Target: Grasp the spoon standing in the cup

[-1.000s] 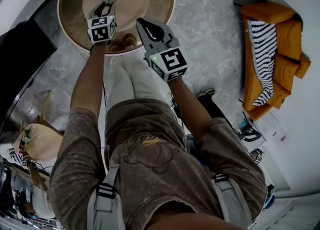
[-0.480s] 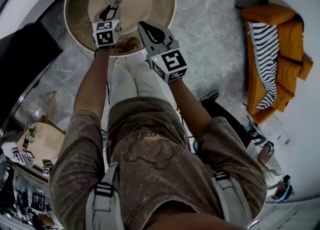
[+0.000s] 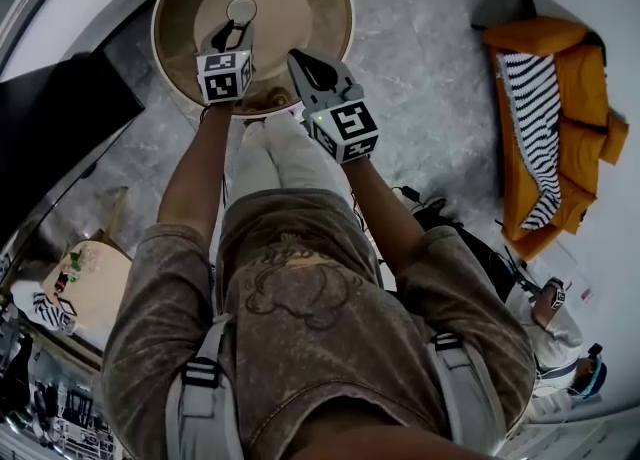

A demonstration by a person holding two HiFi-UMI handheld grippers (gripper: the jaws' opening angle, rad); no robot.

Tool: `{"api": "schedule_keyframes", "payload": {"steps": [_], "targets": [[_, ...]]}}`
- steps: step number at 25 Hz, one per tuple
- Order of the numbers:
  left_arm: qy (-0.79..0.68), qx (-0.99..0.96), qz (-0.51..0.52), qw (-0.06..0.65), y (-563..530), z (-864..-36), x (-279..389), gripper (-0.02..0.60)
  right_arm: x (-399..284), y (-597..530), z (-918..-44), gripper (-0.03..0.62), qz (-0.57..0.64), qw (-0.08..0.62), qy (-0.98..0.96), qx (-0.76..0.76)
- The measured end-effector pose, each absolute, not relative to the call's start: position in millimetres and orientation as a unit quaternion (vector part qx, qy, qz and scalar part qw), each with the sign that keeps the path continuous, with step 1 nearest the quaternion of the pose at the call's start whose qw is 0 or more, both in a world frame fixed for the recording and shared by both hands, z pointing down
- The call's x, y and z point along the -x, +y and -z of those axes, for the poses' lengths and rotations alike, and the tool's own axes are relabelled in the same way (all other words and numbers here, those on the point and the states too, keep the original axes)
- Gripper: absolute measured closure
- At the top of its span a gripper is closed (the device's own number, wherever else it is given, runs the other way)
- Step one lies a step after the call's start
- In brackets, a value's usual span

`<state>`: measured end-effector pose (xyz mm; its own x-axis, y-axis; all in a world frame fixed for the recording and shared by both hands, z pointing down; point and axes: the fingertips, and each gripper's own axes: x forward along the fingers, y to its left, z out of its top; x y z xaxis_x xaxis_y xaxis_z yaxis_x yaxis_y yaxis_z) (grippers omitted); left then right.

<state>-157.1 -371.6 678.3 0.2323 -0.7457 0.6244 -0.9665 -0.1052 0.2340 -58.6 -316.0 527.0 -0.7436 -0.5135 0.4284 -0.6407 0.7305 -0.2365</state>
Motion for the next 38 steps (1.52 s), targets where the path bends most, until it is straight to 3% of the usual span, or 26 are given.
{"api": "schedule_keyframes", "payload": {"steps": [38], "targets": [[-0.579, -0.789, -0.095, 0.183, -277.3, -381.5, 147.0, 0.426, 54.7, -272.4, -376.8, 0.576, -0.143, 0.087, -0.943, -0.287]]}}
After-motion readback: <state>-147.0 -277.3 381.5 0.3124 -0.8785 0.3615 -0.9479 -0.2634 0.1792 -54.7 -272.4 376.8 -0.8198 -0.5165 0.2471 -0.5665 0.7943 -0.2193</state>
